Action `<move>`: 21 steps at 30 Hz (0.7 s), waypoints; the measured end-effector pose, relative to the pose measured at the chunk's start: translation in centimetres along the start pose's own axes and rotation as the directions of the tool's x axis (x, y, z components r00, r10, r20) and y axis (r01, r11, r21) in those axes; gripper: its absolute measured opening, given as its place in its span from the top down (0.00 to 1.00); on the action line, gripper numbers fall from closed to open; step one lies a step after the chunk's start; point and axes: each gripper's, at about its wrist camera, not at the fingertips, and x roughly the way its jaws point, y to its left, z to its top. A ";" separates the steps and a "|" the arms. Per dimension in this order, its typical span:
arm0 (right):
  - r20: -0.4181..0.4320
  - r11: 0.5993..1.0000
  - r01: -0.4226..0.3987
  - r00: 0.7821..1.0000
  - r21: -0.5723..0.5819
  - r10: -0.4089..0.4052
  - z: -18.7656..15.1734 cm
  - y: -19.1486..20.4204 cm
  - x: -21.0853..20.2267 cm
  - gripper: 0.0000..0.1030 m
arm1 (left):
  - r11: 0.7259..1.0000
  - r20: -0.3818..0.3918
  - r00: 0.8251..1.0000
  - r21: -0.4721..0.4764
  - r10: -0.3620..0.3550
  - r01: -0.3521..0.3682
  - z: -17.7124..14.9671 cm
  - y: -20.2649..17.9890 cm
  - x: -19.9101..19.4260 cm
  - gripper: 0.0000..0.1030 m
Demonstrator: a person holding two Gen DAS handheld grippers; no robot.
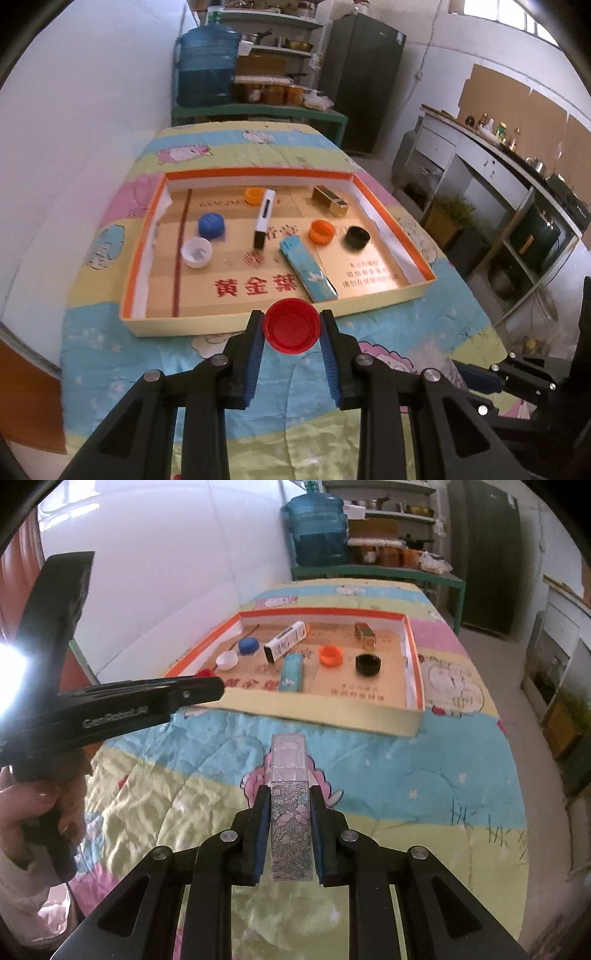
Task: Organize rigid objects
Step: 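Carry the clear tube with the right tool while the left tool carries the red cap into the tray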
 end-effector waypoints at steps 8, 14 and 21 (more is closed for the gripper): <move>0.046 0.999 0.027 0.999 -0.040 -0.025 3.4 0.3 -0.5 0.80 | 1.000 0.037 0.999 -0.024 0.008 -0.007 1.6 1.0 -1.3 0.71; 0.076 0.998 0.044 0.996 -0.045 -0.041 6.1 -0.2 -0.2 0.80 | 0.999 0.054 0.998 -0.035 0.011 -0.009 2.7 1.5 -1.2 0.71; 0.077 0.997 0.055 0.996 -0.056 -0.051 8.2 -1.0 1.1 0.80 | 0.999 0.054 0.998 -0.046 0.013 -0.011 3.9 2.2 0.0 0.71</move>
